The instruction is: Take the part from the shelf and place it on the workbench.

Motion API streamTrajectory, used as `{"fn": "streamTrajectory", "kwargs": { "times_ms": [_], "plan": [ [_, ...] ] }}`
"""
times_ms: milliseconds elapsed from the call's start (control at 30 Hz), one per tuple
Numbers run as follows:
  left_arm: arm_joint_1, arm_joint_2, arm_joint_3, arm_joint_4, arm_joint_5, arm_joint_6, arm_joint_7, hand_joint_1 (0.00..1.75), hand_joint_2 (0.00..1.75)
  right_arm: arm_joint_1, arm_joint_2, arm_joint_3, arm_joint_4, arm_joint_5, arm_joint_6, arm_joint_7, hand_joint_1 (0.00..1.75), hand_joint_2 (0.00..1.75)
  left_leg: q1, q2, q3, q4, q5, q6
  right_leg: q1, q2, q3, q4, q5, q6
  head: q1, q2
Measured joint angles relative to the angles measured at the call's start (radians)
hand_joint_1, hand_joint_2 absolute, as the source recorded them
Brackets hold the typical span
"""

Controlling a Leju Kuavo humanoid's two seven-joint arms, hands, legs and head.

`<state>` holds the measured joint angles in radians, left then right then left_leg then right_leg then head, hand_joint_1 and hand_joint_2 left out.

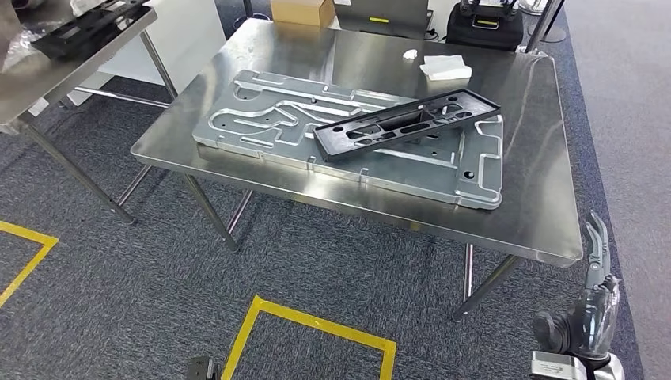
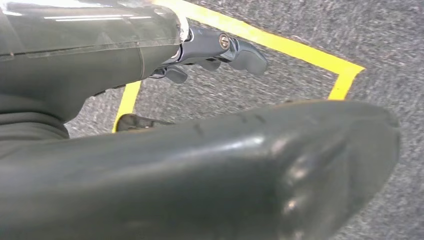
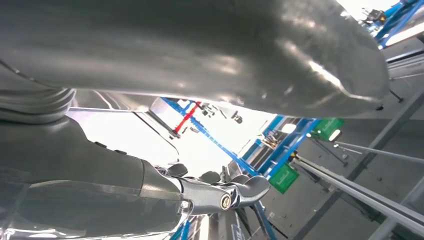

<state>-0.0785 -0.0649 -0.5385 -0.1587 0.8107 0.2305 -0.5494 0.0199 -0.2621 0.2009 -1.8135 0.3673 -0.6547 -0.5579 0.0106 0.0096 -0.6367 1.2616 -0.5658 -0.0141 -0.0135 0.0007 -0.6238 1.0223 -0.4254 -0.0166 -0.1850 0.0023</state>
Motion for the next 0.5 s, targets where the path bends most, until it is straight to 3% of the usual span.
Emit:
{"fn": "streamTrajectory", "kwargs": {
  "times_ms": [33,100,167,233,267,333,400,433,467,500],
  "plan": [
    [-0.002,0.000,-0.002,0.000,-0.002,-0.001,0.001,0.00,0.00,0.002,0.000,-0.004,0.000,0.000,0.000,-0.001,0.00,0.00,-0.002,-0.001,0.050,-0.064,0.025,0.008,0.001,0.000,-0.011,0.001,0.009,0.002,0.000,0.000],
    [-0.008,0.001,-0.005,0.000,-0.002,-0.001,0.004,0.00,0.00,0.004,0.000,-0.010,0.000,0.000,0.003,-0.004,0.00,0.00,-0.008,-0.003,0.146,-0.205,0.037,0.023,0.005,0.000,-0.025,0.002,0.027,0.009,0.000,0.000],
    [-0.014,0.002,-0.008,-0.001,-0.002,-0.001,0.006,0.00,0.00,0.000,0.001,-0.011,0.004,0.000,0.010,-0.009,0.00,0.00,-0.015,-0.004,0.178,-0.269,0.029,0.033,0.003,-0.001,-0.030,-0.002,0.044,0.022,0.000,0.000],
    [-0.016,0.002,-0.012,-0.001,-0.002,-0.001,0.009,0.00,0.00,-0.010,0.003,-0.010,0.014,0.004,0.022,-0.010,0.00,0.00,-0.016,-0.001,0.169,-0.281,0.046,0.043,0.000,-0.001,-0.032,-0.006,0.057,0.035,0.000,0.000],
    [-0.017,0.001,-0.013,-0.001,-0.002,-0.001,0.010,0.00,0.00,-0.015,0.004,-0.009,0.020,0.006,0.028,-0.010,0.00,0.00,-0.015,0.001,0.162,-0.286,0.059,0.051,-0.001,0.000,-0.038,0.003,0.042,0.040,0.000,0.000],
    [-0.019,0.000,-0.014,-0.002,-0.002,-0.001,0.011,0.00,0.00,-0.026,0.005,-0.008,0.036,0.010,0.036,-0.007,0.00,0.00,-0.012,0.005,0.142,-0.293,0.087,0.063,-0.003,0.000,-0.064,0.077,-0.042,0.047,0.000,0.000],
    [-0.020,-0.001,-0.014,-0.002,-0.002,0.000,0.013,0.00,0.00,-0.034,0.006,-0.005,0.053,0.015,0.040,-0.003,0.00,0.00,-0.013,0.006,0.112,-0.291,0.110,0.067,-0.004,0.000,-0.093,0.201,-0.130,0.053,0.000,0.000],
    [-0.020,-0.002,-0.015,-0.002,-0.003,0.000,0.014,0.00,0.00,-0.035,0.007,-0.004,0.063,0.019,0.041,-0.001,0.00,0.00,-0.014,0.006,0.096,-0.289,0.121,0.066,-0.005,0.000,-0.095,0.246,-0.142,0.056,0.000,0.000],
    [-0.020,-0.002,-0.016,-0.002,-0.003,0.000,0.016,0.00,0.00,-0.036,0.007,-0.003,0.072,0.023,0.040,0.000,0.00,0.00,-0.013,0.006,0.080,-0.285,0.130,0.065,-0.007,0.000,-0.084,0.263,-0.132,0.059,0.000,0.000],
    [-0.020,-0.002,-0.016,-0.002,-0.004,0.001,0.018,0.00,0.00,-0.035,0.008,-0.002,0.080,0.027,0.039,0.000,0.00,0.00,-0.013,0.006,0.063,-0.279,0.138,0.062,-0.009,-0.001,-0.054,0.243,-0.107,0.061,0.000,0.000]
  ]
}}
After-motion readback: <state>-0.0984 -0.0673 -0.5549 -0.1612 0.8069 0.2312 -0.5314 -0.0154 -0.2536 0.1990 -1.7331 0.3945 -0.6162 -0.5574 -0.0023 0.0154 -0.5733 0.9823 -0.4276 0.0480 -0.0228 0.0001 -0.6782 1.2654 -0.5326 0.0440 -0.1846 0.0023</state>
